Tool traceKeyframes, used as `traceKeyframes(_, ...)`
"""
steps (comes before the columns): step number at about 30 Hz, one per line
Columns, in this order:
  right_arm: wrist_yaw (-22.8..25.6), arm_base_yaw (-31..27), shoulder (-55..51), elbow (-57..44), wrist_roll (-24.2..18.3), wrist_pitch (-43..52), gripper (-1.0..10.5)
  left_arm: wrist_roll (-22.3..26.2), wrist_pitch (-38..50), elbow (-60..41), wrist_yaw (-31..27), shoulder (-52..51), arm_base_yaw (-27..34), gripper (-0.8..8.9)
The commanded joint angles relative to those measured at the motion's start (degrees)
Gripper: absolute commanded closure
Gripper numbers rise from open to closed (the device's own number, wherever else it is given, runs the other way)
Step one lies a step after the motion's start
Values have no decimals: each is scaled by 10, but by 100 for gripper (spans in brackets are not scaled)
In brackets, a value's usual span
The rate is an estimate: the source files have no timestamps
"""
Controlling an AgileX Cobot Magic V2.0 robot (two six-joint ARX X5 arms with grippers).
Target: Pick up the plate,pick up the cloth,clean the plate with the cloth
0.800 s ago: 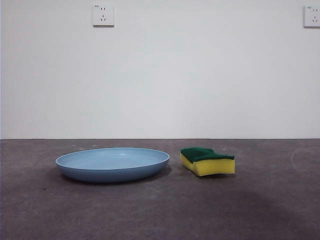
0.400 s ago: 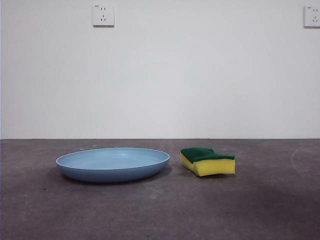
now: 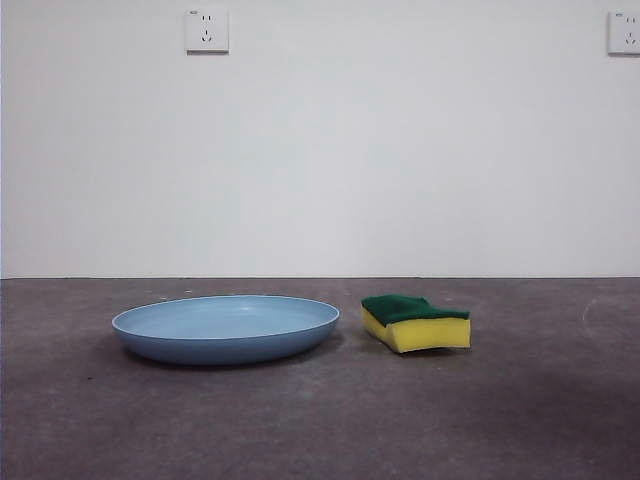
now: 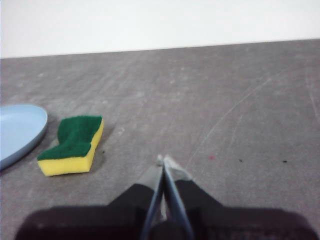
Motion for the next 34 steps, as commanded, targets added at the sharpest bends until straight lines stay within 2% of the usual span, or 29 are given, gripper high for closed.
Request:
traceKeyframes(1,2,0,-4,-7,10,-6,945,-5,0,-8,0,-2,2,816)
traceKeyframes(3,1,0,-4,-7,17,-6,946,-5,0,-8,0,-2,2,817)
traceKeyframes(7,-2,0,2,-7,59,-4,946,-5,0,-8,0,-2,2,817)
traceKeyframes(34,1,0,3,-7,59,-4,946,-5,0,-8,0,-2,2,816)
